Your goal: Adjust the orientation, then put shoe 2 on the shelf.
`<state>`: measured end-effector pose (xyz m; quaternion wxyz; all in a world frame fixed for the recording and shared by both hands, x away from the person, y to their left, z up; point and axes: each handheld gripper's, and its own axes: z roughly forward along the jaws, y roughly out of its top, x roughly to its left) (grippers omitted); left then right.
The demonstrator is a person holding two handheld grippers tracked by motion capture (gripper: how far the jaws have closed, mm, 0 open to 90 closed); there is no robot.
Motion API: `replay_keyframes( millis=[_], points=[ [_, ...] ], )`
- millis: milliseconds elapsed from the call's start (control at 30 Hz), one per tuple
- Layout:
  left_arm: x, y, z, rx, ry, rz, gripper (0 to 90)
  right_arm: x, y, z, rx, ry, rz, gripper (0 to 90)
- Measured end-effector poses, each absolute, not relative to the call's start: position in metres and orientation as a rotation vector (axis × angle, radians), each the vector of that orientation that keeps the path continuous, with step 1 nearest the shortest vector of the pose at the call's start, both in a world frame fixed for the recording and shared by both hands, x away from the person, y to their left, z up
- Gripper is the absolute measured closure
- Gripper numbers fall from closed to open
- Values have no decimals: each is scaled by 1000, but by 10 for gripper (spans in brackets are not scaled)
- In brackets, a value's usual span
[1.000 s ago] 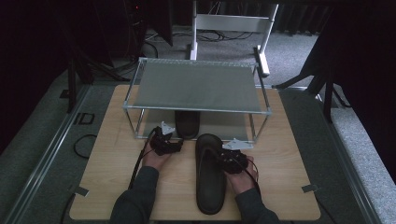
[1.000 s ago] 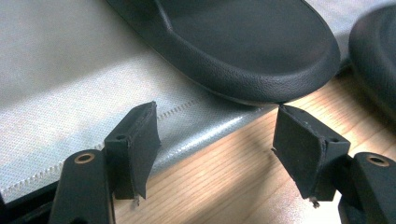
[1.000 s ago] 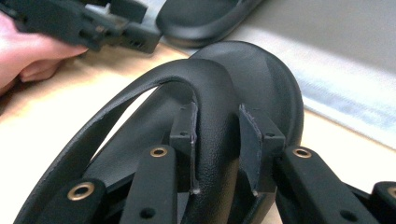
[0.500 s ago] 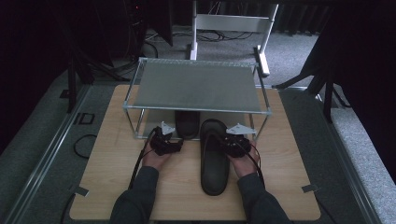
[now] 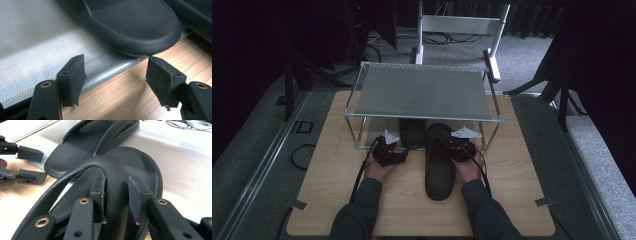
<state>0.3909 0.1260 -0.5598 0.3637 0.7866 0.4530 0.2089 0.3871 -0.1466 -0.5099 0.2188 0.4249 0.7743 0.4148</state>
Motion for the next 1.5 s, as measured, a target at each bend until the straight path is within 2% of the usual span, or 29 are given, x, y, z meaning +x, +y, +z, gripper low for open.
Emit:
replay_keyframes(
  millis=[133, 333, 467, 600, 633, 767, 800, 1033, 1233, 1500],
  points=[
    [391, 126, -560, 2024, 1167, 538, 327, 393, -146, -513, 1176, 2151, 1130, 667],
    [391, 126, -560, 2023, 1167, 536, 327, 386, -152, -514, 1181, 2147, 1144, 535],
    [391, 126, -560, 2023, 1167, 537, 327, 362, -159, -504, 1127, 2140, 1179, 458],
    [391, 126, -560, 2023, 1167, 535, 327, 343, -163, -503, 1089, 2158, 1181, 427],
    [391, 126, -560, 2022, 1167, 534, 327, 328, -167, -504, 1075, 2173, 1193, 411],
    [391, 126, -560, 2023, 1167, 533, 327, 307, -171, -508, 1060, 2197, 1200, 386],
    [391, 126, -560, 2022, 1168, 533, 327, 297, -171, -512, 1051, 2219, 1186, 352],
    [391, 126, -560, 2022, 1168, 534, 327, 266, -174, -527, 1057, 2289, 1150, 289],
    [391, 126, -560, 2023, 1167, 536, 327, 247, -170, -538, 1050, 2343, 1101, 209],
    [391, 126, -560, 2022, 1168, 538, 327, 249, -168, -549, 1063, 2362, 1064, 190]
  ],
)
